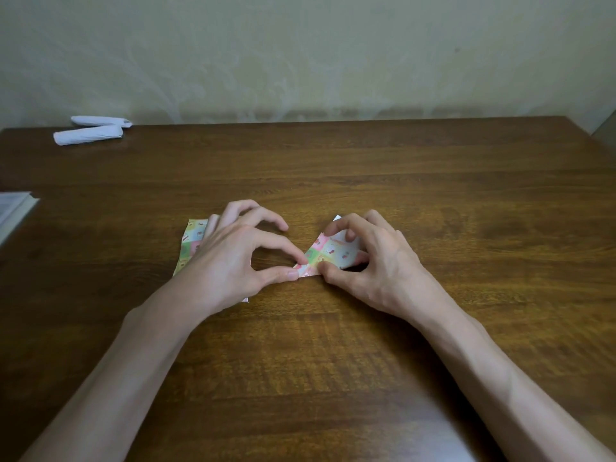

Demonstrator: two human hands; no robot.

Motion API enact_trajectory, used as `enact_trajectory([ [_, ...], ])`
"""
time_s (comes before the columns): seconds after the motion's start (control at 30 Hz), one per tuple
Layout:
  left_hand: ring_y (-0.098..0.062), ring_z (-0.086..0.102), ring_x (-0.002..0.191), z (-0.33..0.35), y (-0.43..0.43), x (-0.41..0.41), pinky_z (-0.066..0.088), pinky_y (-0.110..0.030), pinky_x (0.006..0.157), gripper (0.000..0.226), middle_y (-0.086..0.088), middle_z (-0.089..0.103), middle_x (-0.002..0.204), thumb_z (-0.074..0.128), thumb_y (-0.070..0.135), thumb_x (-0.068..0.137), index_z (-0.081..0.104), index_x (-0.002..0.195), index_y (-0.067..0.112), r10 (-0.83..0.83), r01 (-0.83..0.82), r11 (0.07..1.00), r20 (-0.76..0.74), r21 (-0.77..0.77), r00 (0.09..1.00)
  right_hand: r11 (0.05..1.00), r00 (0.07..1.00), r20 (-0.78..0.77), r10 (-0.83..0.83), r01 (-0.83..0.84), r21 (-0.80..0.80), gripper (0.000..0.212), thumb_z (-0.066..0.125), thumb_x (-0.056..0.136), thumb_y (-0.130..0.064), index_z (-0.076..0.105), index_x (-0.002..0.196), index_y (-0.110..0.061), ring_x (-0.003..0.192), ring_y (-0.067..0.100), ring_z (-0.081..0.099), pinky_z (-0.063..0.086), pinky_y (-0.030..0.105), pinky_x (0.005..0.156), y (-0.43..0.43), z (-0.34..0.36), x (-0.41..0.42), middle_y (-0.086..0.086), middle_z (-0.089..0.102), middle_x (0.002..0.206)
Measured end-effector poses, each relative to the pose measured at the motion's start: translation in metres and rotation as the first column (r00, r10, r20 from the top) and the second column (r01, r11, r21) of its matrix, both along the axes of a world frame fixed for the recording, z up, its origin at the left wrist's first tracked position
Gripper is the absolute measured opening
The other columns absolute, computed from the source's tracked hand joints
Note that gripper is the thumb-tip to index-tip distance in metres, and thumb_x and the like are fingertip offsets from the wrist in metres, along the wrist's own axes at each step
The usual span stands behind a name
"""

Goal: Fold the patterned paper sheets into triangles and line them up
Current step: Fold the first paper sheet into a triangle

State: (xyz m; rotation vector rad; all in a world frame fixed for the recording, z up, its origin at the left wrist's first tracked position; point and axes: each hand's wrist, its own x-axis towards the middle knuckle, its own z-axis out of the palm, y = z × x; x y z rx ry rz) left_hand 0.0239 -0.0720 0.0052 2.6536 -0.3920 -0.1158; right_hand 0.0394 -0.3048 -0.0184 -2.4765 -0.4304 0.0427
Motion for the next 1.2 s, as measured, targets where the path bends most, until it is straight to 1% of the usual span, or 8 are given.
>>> enact_trajectory([
  [0.17, -0.002, 0.019, 0.141, 0.000, 0.000, 0.000, 0.028, -0.051, 0.109, 0.025, 0.035, 0.045, 0.134, 0.057, 0.073, 0.070, 0.065, 0.093, 0.069, -0.006, 0.006, 1.000, -0.003, 0.000, 1.000, 0.996, 0.999, -0.031, 0.024, -0.021, 0.084, 0.043, 0.080, 0.081, -0.040, 0.056, 0.116, -0.048, 0.084, 0.004, 0.064, 0.050, 0.043, 0.100, -0.011, 0.001, 0.003, -0.018, 0.047, 0.107],
  [0.47, -0.004, 0.024, 0.139, -0.006, -0.003, 0.001, 0.028, -0.043, 0.103, 0.040, 0.033, 0.046, 0.132, 0.041, 0.082, 0.070, 0.068, 0.095, 0.065, -0.006, 0.003, 0.999, 0.090, 0.033, 0.996, 0.999, 1.000, -0.005, 0.020, -0.020, 0.031, 0.044, 0.079, 0.085, -0.041, 0.056, 0.123, -0.044, 0.103, 0.006, 0.049, 0.045, 0.035, 0.099, -0.016, 0.001, 0.004, -0.021, 0.046, 0.105],
  [0.57, -0.007, 0.027, 0.138, -0.009, -0.012, 0.000, 0.021, -0.034, 0.098, 0.041, 0.030, 0.048, 0.126, 0.046, 0.079, 0.075, 0.072, 0.094, 0.054, 0.006, -0.012, 0.999, 0.174, 0.032, 0.985, 0.999, 1.000, 0.006, 0.026, -0.026, 0.023, 0.044, 0.078, 0.085, -0.042, 0.055, 0.122, -0.045, 0.103, 0.006, 0.047, 0.044, 0.033, 0.098, -0.017, 0.001, 0.004, -0.022, 0.045, 0.105],
  [0.7, -0.007, 0.027, 0.138, -0.011, -0.013, -0.001, 0.019, -0.033, 0.098, 0.039, 0.029, 0.047, 0.126, 0.050, 0.078, 0.075, 0.072, 0.093, 0.052, 0.001, -0.011, 0.999, 0.191, 0.052, 0.982, 1.000, 1.000, 0.014, 0.014, -0.015, 0.015, 0.043, 0.077, 0.084, -0.044, 0.056, 0.122, -0.045, 0.102, 0.005, 0.047, 0.042, 0.032, 0.098, -0.017, 0.000, 0.003, -0.023, 0.045, 0.104],
  [0.8, -0.005, 0.025, 0.139, -0.009, -0.010, -0.002, 0.017, -0.032, 0.099, 0.039, 0.030, 0.047, 0.127, 0.049, 0.079, 0.073, 0.071, 0.094, 0.054, 0.004, -0.009, 0.999, 0.161, 0.031, 0.987, 1.000, 0.998, 0.063, -0.017, 0.018, -0.008, 0.047, 0.075, 0.081, -0.053, 0.058, 0.124, -0.043, 0.103, 0.007, 0.046, 0.040, 0.033, 0.100, -0.012, -0.004, 0.000, -0.018, 0.046, 0.106],
  [0.93, -0.001, 0.017, 0.141, -0.001, -0.009, -0.004, 0.014, -0.031, 0.101, 0.017, 0.033, 0.042, 0.131, 0.066, 0.066, 0.080, 0.067, 0.096, 0.061, 0.015, -0.018, 0.998, 0.045, 0.061, 0.999, 0.992, 0.989, 0.139, -0.055, 0.070, -0.105, 0.066, 0.066, 0.072, -0.080, 0.056, 0.127, -0.044, 0.105, 0.009, 0.042, 0.034, 0.030, 0.095, -0.001, -0.008, -0.004, -0.013, 0.044, 0.111],
  [1.07, -0.001, 0.014, 0.142, 0.004, -0.006, -0.005, 0.012, -0.032, 0.105, 0.018, 0.034, 0.041, 0.130, 0.072, 0.054, 0.085, 0.065, 0.099, 0.064, 0.015, -0.014, 1.000, -0.029, 0.024, 0.999, 0.986, 0.987, 0.144, -0.075, 0.095, -0.137, 0.069, 0.063, 0.069, -0.083, 0.054, 0.127, -0.046, 0.105, 0.008, 0.038, 0.031, 0.030, 0.093, 0.004, -0.007, -0.005, -0.014, 0.040, 0.110],
  [1.2, -0.004, 0.013, 0.143, 0.007, -0.004, -0.006, 0.017, -0.044, 0.114, 0.022, 0.033, 0.039, 0.129, 0.072, 0.055, 0.085, 0.062, 0.096, 0.071, 0.023, -0.022, 1.000, -0.053, 0.019, 0.998, 0.983, 0.984, 0.157, -0.090, 0.113, -0.148, 0.070, 0.064, 0.069, -0.084, 0.053, 0.127, -0.045, 0.105, 0.009, 0.038, 0.031, 0.031, 0.093, 0.006, -0.009, -0.006, -0.014, 0.039, 0.110],
])
